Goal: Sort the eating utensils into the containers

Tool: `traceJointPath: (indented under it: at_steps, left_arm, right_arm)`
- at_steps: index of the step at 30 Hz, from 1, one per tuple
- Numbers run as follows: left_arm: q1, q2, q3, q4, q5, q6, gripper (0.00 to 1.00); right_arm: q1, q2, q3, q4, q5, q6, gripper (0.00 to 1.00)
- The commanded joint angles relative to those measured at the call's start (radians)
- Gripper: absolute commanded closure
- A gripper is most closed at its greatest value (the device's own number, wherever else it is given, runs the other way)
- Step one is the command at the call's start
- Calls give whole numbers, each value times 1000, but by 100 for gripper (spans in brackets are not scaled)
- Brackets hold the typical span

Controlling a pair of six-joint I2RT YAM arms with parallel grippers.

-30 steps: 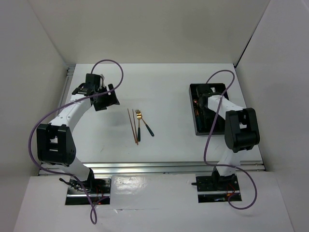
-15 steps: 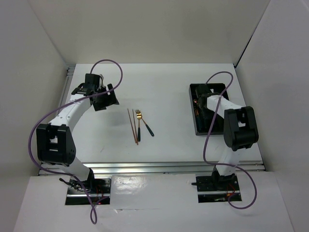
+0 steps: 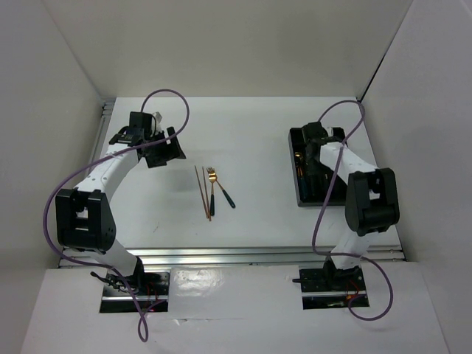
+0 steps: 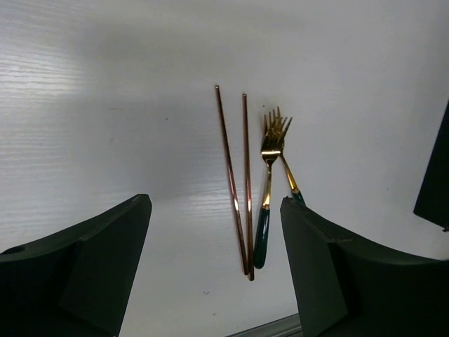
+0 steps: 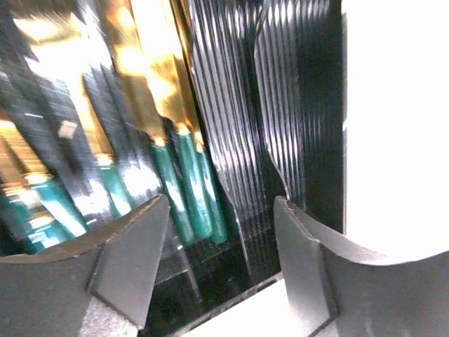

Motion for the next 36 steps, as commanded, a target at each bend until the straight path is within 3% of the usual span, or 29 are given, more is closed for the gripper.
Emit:
traceJointPath:
  at_steps: [1,7,19,28,36]
  left_arm:
    - [6,-21,0,61,108,37,11]
    - [-50,-53,-20,64,118,49,14]
    - [-388,-64,-72,30,-220,-127,17]
    - [-534,62,-19,-59,-407,-190,23]
    - [-543,94,-40,-47,-396,-199,32]
  right_arm:
    - [4,-157,75,30,-59,41,29]
    - [-14,-273,65,154,-197,73,25]
    - [-14,-277,10,306,-472,177,24]
    - [-14,-257,-27,315,-494,213,24]
    - [-14,-266,-46,324,-485,213,24]
